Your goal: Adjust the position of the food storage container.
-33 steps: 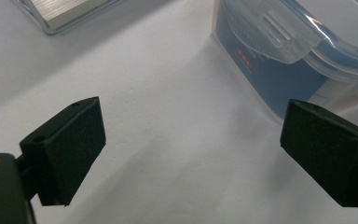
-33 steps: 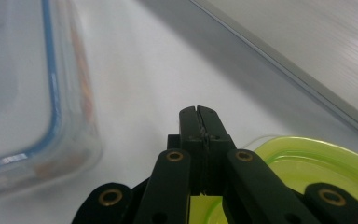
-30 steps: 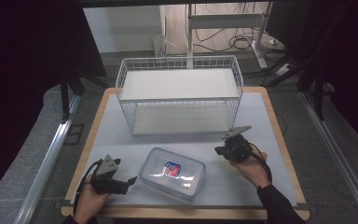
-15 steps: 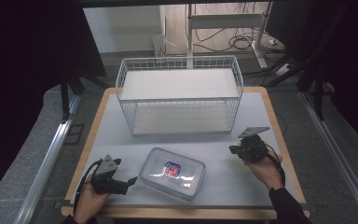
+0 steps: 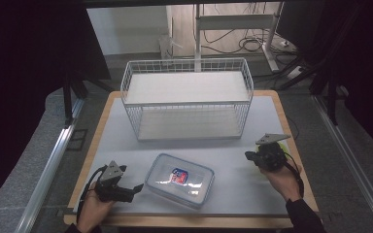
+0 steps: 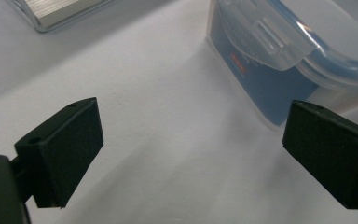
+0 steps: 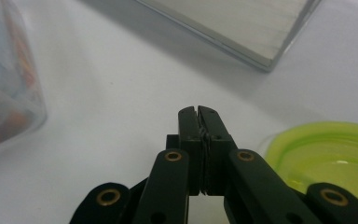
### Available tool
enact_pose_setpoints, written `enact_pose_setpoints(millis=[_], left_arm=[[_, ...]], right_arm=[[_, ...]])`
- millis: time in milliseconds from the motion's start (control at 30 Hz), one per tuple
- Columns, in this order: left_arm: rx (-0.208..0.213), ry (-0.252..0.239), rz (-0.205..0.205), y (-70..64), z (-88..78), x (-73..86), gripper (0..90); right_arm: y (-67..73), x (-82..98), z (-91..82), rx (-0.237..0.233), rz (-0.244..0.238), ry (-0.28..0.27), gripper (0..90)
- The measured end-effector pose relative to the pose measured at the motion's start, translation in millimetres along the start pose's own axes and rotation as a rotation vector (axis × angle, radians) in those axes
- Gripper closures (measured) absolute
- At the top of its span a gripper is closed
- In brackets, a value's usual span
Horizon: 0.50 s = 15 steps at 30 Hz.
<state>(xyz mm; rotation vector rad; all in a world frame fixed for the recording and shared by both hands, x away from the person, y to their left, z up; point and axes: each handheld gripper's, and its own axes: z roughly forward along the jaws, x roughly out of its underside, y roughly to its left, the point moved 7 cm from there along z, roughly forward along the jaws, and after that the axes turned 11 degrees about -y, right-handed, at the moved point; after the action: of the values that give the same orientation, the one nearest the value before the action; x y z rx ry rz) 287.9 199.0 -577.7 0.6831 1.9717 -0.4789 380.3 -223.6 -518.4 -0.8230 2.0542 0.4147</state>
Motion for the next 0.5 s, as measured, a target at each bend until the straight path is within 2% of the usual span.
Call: enact_pose_setpoints(millis=[167,233,300,333,367,400,500], left_arm=[[0.011,-0.004,-0.022,-1.4,-2.2,-2.1,5.7],[0.015,-0.006,-0.023,-1.9,-2.5,-2.5,5.8],[0.043,-0.021,-0.024,-4.5,-4.0,-4.7,5.5],[0.042,-0.023,-0.023,-4.8,-4.1,-5.3,5.5],[0.042,-0.023,-0.023,-4.8,-4.1,-5.3,6.1],[0.037,-0.023,-0.016,-4.9,-4.1,-5.8,7.1],[0.031,-0.010,0.003,-6.8,-3.0,-5.4,9.7]], right_arm=[[14.4,-1.2,-1.5,-0.016,0.016,-0.025,88.9],[22.6,0.8,-1.4,-0.026,0.003,-0.029,88.6],[33.0,2.4,-1.8,-0.063,-0.017,-0.037,86.7],[40.6,3.5,-2.5,-0.092,-0.017,-0.041,86.5],[40.6,3.5,-2.5,-0.092,-0.017,-0.041,86.5],[53.9,5.4,-4.2,-0.130,-0.036,-0.050,86.5],[69.1,7.2,-6.7,-0.169,-0.061,-0.063,86.9]])
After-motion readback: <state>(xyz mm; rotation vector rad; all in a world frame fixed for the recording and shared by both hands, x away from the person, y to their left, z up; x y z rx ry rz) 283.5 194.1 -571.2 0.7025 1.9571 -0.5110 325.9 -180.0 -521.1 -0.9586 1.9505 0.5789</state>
